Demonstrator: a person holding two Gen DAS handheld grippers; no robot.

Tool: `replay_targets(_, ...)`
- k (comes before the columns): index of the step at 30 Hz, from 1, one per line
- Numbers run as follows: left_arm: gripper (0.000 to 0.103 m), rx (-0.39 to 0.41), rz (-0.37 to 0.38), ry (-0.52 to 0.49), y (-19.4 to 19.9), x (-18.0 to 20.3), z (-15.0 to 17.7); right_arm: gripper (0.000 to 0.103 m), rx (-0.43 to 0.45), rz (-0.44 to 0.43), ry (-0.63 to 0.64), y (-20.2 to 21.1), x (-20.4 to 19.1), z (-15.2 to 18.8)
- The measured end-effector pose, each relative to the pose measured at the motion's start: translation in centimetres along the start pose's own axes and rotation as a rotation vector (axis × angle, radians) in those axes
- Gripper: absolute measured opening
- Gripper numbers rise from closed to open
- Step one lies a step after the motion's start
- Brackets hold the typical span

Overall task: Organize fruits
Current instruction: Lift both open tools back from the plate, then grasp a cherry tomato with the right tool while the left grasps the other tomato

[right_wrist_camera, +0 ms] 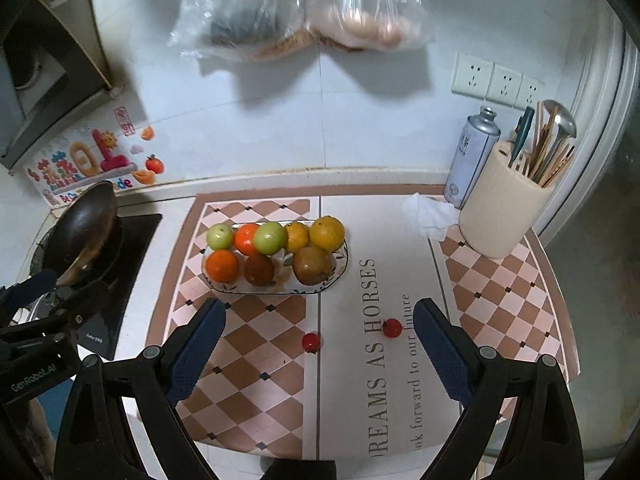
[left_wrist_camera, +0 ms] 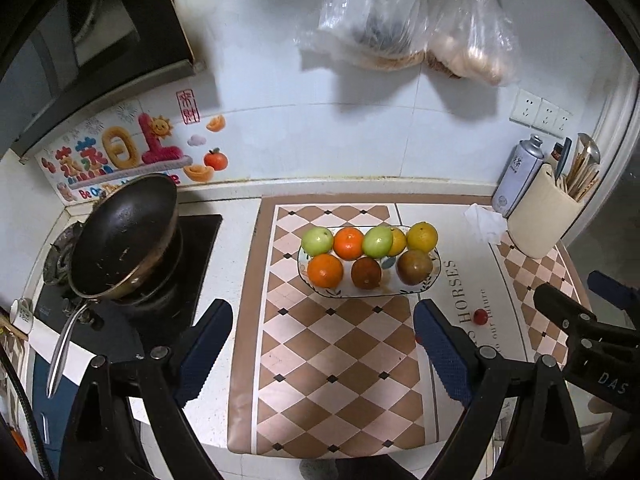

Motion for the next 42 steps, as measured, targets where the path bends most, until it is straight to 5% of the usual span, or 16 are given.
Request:
replay_targets(11, 0.093, 0.031, -0.009, 0.002, 2.2, 0.2, 1.5, 0.097, 0.058, -0.007, 0.003, 4.2, -0.3, 0.9)
replay_targets(26, 0.093, 0.041, -0.004, 0.004, 2.6, 1.2, 1.2, 0.097, 0.064, -0.013, -0.007, 4.6, 0.4, 0.9)
replay_targets(35, 0.093, 0.024, -0.014, 0.012, 0.9, 1.7, 0.1, 0.097, 0.049, -0.033, -0.057, 2.5, 1.8, -0.1)
replay_targets(37, 0.103, 0.01, -0.021, 0.01, 0.0, 1.8, -0.1, 0.097, 0.037, -0.042, -0.074, 1.5, 2.3, -0.4)
replay_targets(42, 0.103, -0.019, -0.059, -0.012, -3.0, 2.5, -0.7, 0.097, -0.028, -0.063, -0.133, -2.6, 4.2, -0.7)
Point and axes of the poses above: each gripper's, at about its wrist camera, not at the fingertips, and y roughly against the way its jaws point, x to its right, z to its underside, the point moved 4 cm from there along -y, roughly the way its jaws point, and after that the axes turned 4 degrees about x, right-handed, at the moved point
